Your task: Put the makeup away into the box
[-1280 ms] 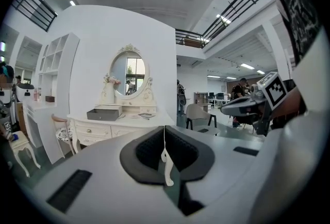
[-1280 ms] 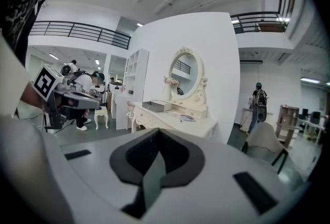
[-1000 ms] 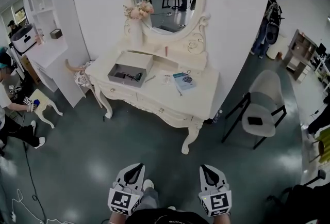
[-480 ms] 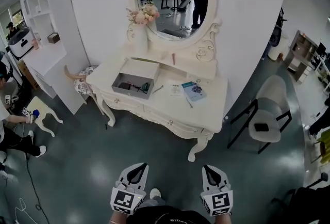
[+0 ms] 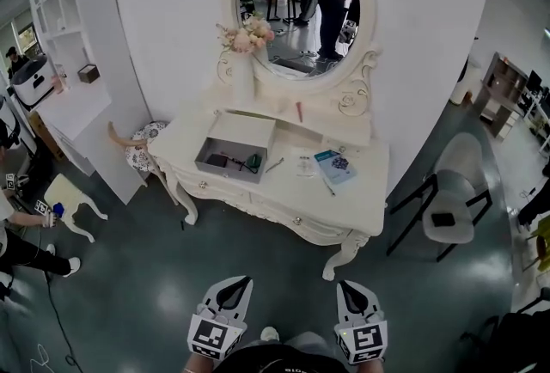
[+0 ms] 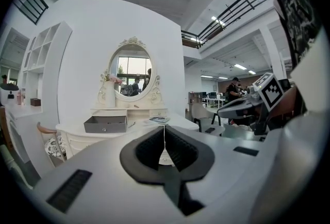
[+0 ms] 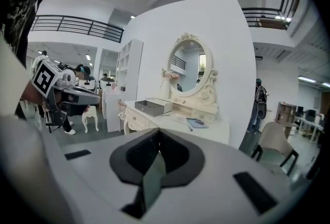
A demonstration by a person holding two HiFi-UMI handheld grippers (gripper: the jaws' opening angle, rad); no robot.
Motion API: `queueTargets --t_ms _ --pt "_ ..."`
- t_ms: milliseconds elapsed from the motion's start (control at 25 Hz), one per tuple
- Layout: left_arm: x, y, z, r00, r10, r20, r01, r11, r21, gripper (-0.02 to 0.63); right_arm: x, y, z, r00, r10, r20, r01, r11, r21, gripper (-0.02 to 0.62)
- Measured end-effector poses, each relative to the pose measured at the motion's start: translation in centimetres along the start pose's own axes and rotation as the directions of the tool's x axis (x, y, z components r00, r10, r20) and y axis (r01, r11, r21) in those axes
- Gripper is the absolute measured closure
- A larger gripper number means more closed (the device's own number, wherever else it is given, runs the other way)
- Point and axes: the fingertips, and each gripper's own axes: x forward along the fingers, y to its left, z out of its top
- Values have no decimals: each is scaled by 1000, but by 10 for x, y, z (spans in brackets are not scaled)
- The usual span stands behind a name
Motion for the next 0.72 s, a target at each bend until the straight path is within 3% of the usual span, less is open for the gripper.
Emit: queueTargets --t_ms 400,720 --pt "0 7 -9 999 -31 -30 31 999 -9 588 15 13 -7 1000 13 -10 -13 1000 -1 586" --pt "13 27 -7 999 15 -29 -16 1000 -19 588 37 -7 7 1000 16 -17 -16 1000 5 586"
